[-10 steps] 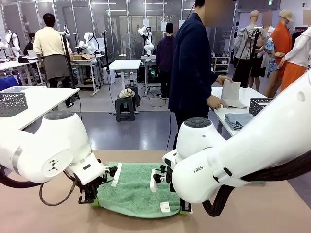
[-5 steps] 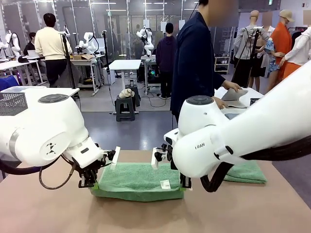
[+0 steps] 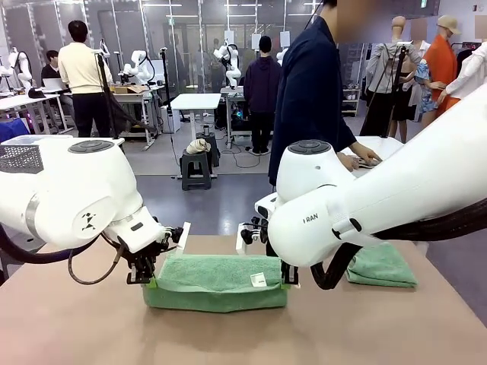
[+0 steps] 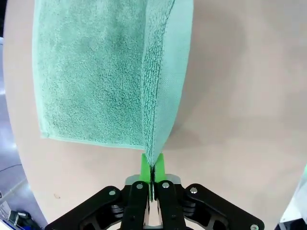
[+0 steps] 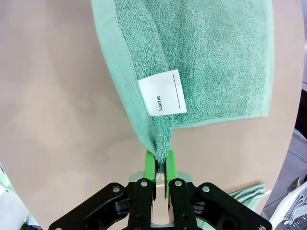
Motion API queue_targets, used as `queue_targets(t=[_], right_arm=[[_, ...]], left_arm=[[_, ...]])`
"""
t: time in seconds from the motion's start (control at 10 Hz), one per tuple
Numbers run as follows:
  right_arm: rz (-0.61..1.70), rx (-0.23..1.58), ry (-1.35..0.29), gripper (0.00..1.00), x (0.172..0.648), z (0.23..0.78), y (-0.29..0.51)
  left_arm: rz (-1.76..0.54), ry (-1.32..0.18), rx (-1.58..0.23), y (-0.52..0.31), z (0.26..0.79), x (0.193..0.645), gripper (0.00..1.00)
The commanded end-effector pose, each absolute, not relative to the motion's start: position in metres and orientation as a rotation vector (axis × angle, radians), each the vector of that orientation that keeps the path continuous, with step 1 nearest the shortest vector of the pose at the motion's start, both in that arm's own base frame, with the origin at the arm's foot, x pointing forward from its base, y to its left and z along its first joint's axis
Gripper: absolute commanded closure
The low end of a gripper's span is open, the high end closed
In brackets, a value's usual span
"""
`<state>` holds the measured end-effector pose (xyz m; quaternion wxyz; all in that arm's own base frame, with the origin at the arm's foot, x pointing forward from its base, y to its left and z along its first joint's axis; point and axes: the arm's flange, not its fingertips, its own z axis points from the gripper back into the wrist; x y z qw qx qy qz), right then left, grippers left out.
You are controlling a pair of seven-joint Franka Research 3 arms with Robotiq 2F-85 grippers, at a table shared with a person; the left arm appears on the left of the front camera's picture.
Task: Fold the towels and place them in the basket.
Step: When a person lays out a Towel with hook on the table, fold it in half twice.
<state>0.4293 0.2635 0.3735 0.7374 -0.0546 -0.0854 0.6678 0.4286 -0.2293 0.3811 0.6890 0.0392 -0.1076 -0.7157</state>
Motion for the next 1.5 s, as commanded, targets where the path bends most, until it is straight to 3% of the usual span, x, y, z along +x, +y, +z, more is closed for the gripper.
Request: queue_targets(t=[0.0,0.1,0.2,1.4], right_arm=[[1.464,-0.116,-0.193,1.00,0.428,0.375,0.265],[1.464,-0.116,-0.193,1.00,0.428,0.375,0.265],[1.467,-0.120,-0.188,0.90,0.429,0.373,0.264],[1.477,-0.123,-0.205,0.90,0.561,0.341,0.253]], left_arm=[[-1.600,-0.246,0.085,-0.229,0.383,0.424,1.00],[-1.600,-0.246,0.085,-0.229,0.383,0.424,1.00],[-1.603,-0.240,0.087,-0.230,0.381,0.428,0.96],[-1.561,-0.132,0.094,-0.249,0.361,0.574,0.96]])
